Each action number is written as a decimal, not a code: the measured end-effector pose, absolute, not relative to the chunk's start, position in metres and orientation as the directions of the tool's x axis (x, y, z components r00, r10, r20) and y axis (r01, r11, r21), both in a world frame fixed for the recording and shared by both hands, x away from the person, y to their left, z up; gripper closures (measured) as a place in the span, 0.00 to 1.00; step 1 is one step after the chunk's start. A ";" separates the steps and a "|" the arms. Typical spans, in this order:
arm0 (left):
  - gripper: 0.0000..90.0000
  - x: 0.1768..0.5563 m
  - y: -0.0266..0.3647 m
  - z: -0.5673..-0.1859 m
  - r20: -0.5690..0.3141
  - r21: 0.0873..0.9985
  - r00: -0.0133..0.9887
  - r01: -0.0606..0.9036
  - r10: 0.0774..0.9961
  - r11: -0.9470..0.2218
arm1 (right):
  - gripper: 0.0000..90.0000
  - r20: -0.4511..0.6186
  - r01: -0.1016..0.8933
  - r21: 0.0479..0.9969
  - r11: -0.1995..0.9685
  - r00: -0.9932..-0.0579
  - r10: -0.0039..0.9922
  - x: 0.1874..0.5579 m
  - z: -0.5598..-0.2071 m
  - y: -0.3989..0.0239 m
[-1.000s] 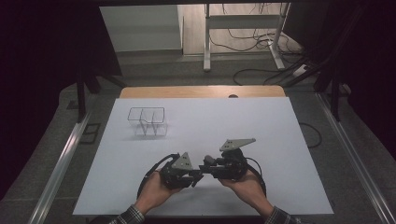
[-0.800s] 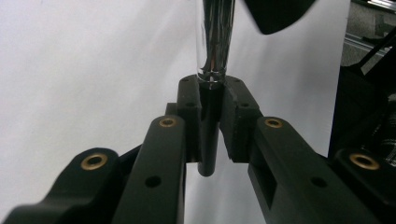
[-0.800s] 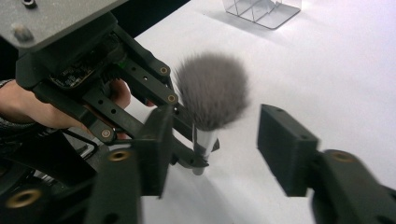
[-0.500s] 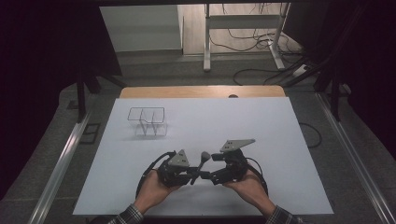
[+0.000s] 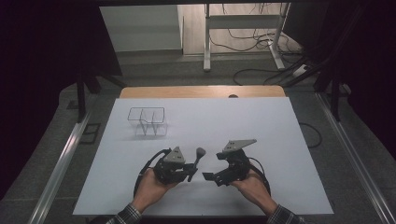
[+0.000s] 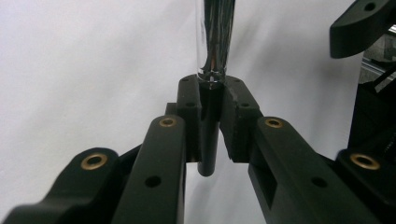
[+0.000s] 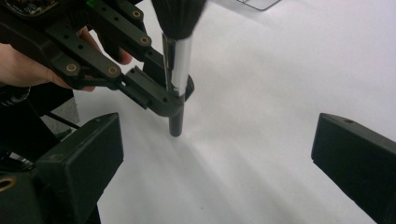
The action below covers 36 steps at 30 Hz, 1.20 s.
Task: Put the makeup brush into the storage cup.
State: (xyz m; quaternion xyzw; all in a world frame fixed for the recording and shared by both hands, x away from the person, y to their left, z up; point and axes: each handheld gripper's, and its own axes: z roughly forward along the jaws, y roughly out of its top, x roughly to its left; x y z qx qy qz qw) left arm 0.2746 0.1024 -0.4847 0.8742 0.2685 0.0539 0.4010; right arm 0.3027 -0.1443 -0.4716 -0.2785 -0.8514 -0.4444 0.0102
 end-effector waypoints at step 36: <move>0.87 0.284 0.129 -0.483 -0.123 0.747 0.808 0.458 0.576 -0.482 | 0.01 0.059 0.389 0.721 0.574 -0.859 0.508 0.300 -0.484 -0.152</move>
